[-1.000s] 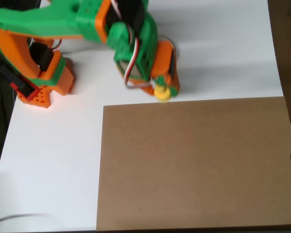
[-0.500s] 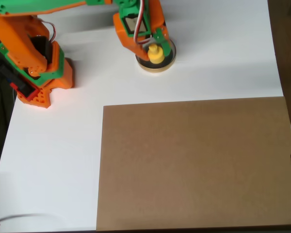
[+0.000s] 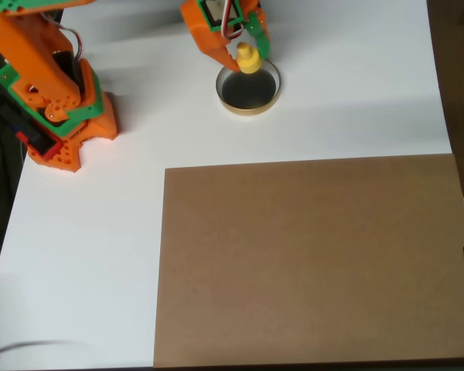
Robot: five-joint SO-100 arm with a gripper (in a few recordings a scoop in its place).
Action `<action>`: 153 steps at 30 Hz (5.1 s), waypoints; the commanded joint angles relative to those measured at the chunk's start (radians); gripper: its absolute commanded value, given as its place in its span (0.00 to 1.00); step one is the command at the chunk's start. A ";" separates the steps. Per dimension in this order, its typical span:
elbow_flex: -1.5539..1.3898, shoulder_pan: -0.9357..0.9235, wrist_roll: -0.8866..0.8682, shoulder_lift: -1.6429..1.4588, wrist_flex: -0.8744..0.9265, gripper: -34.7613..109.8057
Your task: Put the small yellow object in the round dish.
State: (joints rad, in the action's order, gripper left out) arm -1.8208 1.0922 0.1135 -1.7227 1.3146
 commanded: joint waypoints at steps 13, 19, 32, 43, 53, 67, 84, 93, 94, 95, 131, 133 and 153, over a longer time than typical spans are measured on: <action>-0.144 0.051 -0.011 -0.025 -0.120 0.24; -0.179 0.052 -0.008 -0.025 -0.147 0.24; -0.175 0.061 -0.008 -0.034 -0.144 0.30; -0.170 0.041 0.020 -0.058 -0.143 0.38; -0.089 -0.012 0.101 -0.100 -0.052 0.40; -0.011 -0.230 0.351 -0.236 0.110 0.40; -0.092 -0.907 0.517 -0.238 -0.054 0.41; -0.184 -1.138 0.457 -0.284 -0.166 0.41; -0.196 -1.163 0.451 -0.290 -0.178 0.41; -0.202 -1.186 0.445 -0.295 -0.187 0.41; -0.646 -1.795 0.038 -0.606 -0.560 0.41; -0.692 -1.795 0.020 -0.617 -0.591 0.41; -1.088 -1.730 -0.084 -1.330 -0.495 0.41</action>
State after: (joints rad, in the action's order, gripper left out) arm -2.8762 -0.6443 0.0215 -2.8425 0.7517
